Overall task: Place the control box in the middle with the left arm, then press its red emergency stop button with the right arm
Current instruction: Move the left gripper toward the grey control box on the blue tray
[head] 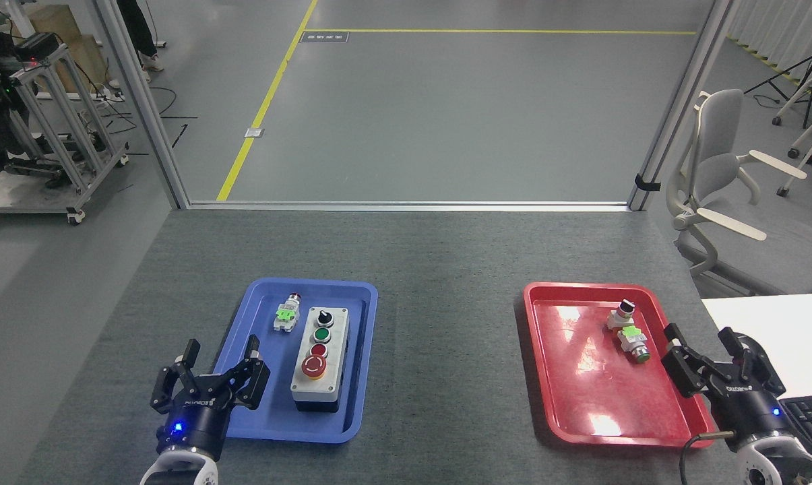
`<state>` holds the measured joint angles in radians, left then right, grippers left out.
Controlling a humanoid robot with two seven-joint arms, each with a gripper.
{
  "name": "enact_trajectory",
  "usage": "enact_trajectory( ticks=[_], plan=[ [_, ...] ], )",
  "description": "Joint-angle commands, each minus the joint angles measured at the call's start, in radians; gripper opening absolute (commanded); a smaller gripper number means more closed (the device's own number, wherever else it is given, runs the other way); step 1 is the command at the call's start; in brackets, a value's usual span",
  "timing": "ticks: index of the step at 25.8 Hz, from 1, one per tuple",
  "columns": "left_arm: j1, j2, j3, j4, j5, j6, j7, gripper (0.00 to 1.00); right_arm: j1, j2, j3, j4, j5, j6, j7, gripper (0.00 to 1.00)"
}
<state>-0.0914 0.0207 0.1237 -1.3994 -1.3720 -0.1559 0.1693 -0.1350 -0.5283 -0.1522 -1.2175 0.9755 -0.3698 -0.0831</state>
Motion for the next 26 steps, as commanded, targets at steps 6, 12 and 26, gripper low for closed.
enact_trajectory(
  ticks=[6,12,26],
  plan=[
    [0.021,0.002,0.002,-0.010,-0.009,0.006,0.007,0.99,0.000,0.002,-0.001,0.001,-0.001,-0.003,-0.001,1.00],
    [0.015,0.008,0.002,-0.039,-0.010,-0.002,-0.007,0.99,0.000,0.002,-0.001,0.001,0.000,-0.004,-0.001,1.00],
    [0.002,0.004,-0.001,-0.042,-0.005,-0.007,0.045,0.99,0.000,0.002,-0.001,0.000,-0.001,-0.006,0.003,1.00]
  ],
)
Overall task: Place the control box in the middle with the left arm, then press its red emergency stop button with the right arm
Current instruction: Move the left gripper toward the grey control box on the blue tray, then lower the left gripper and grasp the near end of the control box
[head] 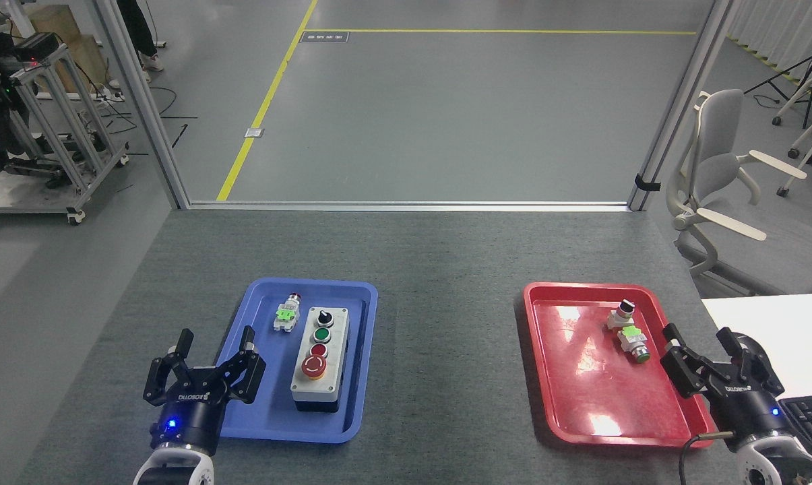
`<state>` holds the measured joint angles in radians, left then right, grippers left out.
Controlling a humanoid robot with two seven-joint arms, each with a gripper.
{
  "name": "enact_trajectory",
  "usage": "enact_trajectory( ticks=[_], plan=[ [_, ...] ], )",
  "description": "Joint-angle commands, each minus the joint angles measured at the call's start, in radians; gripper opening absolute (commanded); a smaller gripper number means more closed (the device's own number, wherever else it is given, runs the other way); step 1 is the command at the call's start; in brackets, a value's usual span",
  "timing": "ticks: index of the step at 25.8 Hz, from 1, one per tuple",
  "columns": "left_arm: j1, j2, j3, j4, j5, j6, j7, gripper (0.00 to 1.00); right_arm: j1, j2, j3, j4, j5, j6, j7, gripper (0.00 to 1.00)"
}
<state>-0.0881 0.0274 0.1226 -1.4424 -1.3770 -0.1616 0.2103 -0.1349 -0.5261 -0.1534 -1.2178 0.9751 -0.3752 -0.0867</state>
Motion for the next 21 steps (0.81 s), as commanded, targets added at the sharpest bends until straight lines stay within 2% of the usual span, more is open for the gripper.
enact_trajectory(
  ticks=[1,8,13,16,21],
  plan=[
    [-0.001,-0.004,0.000,0.002,0.001,0.000,0.004,0.99,0.000,0.000,0.000,0.000,-0.001,-0.001,0.007,1.00],
    [0.013,0.003,-0.005,0.002,-0.002,-0.001,0.003,0.99,0.000,0.000,0.000,0.000,-0.004,-0.004,0.008,1.00],
    [0.016,0.025,-0.090,0.001,-0.014,0.005,-0.009,0.98,0.000,-0.003,0.000,0.000,-0.004,-0.002,0.008,1.00],
    [0.022,0.016,-0.110,-0.004,-0.043,0.013,-0.009,0.98,0.000,-0.003,0.000,0.000,-0.004,-0.002,0.008,1.00],
    [0.024,0.009,-0.198,-0.001,-0.146,0.132,-0.014,0.98,0.000,-0.003,0.000,0.000,-0.004,-0.002,0.008,1.00]
  ],
)
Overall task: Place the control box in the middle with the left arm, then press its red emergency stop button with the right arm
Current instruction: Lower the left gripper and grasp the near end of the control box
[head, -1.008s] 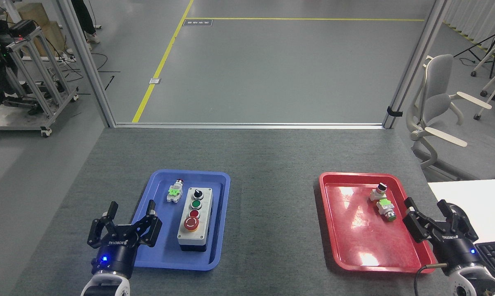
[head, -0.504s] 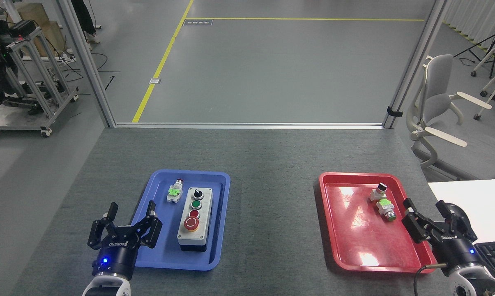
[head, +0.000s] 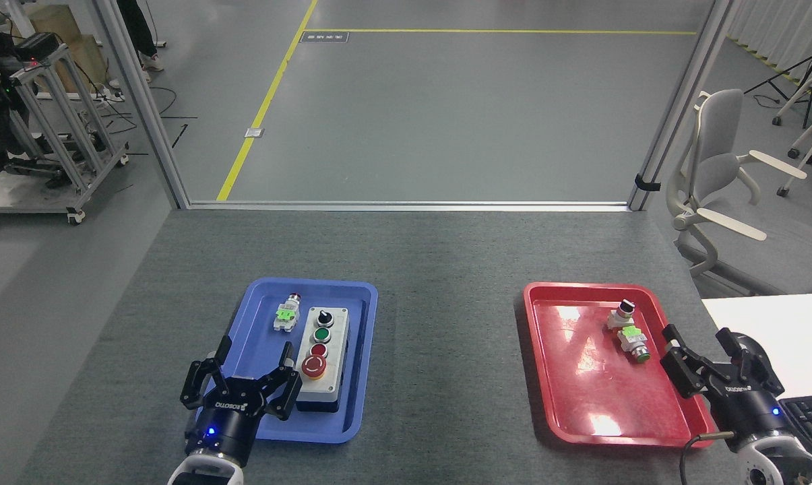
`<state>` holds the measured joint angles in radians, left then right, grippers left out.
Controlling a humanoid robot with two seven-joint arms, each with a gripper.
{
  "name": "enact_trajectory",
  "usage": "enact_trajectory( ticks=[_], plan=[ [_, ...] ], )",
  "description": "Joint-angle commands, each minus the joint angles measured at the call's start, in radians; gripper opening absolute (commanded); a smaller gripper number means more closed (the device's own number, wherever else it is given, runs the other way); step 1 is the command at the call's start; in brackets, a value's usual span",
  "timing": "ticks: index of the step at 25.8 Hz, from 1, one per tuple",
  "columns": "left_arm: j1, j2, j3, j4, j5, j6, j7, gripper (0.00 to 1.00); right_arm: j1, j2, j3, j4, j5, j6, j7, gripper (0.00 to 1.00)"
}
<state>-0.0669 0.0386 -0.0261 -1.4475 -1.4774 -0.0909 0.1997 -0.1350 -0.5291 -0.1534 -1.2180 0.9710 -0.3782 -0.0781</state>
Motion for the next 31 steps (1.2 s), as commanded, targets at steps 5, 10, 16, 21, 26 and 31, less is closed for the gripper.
enact_trajectory(
  ticks=[5,10,16,21,26,31],
  plan=[
    [0.001,-0.006,-0.064,0.044,-0.049,0.085,-0.013,0.98,0.000,0.000,0.000,0.000,0.000,0.002,0.000,1.00],
    [-0.010,-0.020,-0.084,0.094,-0.044,0.082,-0.013,0.99,0.000,-0.002,0.000,0.000,0.000,0.004,0.001,1.00],
    [-0.013,-0.046,-0.100,0.122,-0.047,0.088,-0.011,0.98,0.000,-0.002,0.000,0.000,0.000,0.005,0.003,1.00],
    [-0.014,-0.072,-0.100,0.162,-0.047,0.089,-0.005,0.98,0.000,-0.002,0.000,0.000,0.000,0.009,0.003,1.00],
    [-0.031,-0.100,-0.101,0.234,-0.047,0.094,0.003,0.99,0.000,-0.002,0.000,0.000,0.000,0.007,0.003,1.00],
    [-0.063,-0.108,-0.101,0.289,-0.047,0.132,0.029,0.99,0.000,-0.002,0.000,0.000,0.000,0.010,0.003,1.00]
  ],
)
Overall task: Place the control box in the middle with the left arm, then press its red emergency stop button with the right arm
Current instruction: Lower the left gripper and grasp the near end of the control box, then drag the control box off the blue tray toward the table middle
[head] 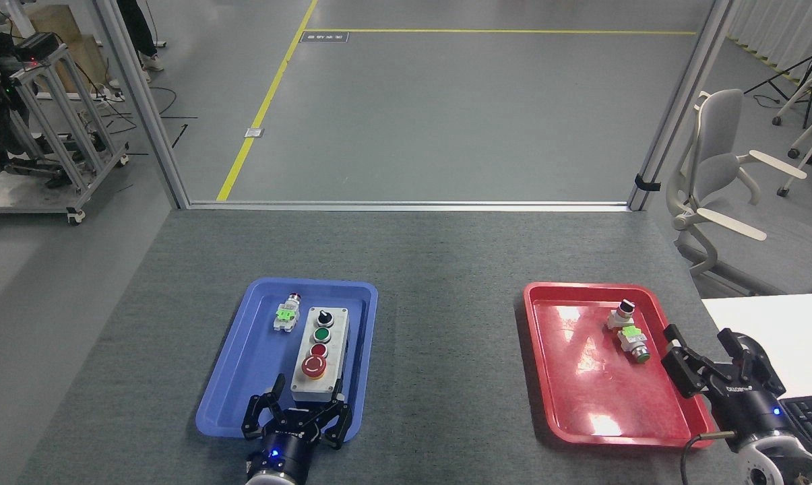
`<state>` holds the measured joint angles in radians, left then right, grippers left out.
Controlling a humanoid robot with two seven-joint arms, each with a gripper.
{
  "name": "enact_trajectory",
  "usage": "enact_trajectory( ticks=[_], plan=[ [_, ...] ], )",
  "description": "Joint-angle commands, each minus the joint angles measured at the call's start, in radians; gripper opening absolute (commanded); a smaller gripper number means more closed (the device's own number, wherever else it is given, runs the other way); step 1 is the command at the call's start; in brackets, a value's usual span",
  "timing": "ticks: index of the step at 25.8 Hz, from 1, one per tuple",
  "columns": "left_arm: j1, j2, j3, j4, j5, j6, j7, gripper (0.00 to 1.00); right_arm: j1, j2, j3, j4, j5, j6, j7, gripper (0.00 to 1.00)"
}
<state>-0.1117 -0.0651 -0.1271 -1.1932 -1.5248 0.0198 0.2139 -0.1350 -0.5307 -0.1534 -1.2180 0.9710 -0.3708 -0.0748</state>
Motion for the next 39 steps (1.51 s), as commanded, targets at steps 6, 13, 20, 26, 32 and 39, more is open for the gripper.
enact_trajectory(
  ticks=[6,13,20,26,32,39],
  plan=[
    [-0.069,-0.036,0.000,0.178,0.005,0.066,0.062,0.99,0.000,0.000,0.001,0.000,0.000,0.003,0.001,1.00],
    [-0.109,-0.048,0.000,0.254,0.005,0.094,0.079,0.99,0.000,0.000,0.000,0.000,0.000,0.007,0.000,1.00],
    [-0.161,-0.051,0.000,0.348,0.028,0.124,0.148,0.52,0.000,0.000,-0.002,0.000,0.000,0.007,0.000,1.00],
    [-0.144,-0.051,-0.032,0.247,0.020,0.123,0.176,0.00,0.000,0.002,-0.002,0.000,0.000,0.006,-0.002,1.00],
    [-0.169,-0.071,-0.154,0.150,0.025,0.137,0.127,0.00,0.000,0.003,-0.002,0.000,0.000,0.006,-0.002,1.00],
    [-0.233,-0.074,-0.422,0.168,0.112,0.197,0.097,0.00,0.000,0.005,-0.002,0.000,0.002,0.006,-0.002,1.00]
  ],
)
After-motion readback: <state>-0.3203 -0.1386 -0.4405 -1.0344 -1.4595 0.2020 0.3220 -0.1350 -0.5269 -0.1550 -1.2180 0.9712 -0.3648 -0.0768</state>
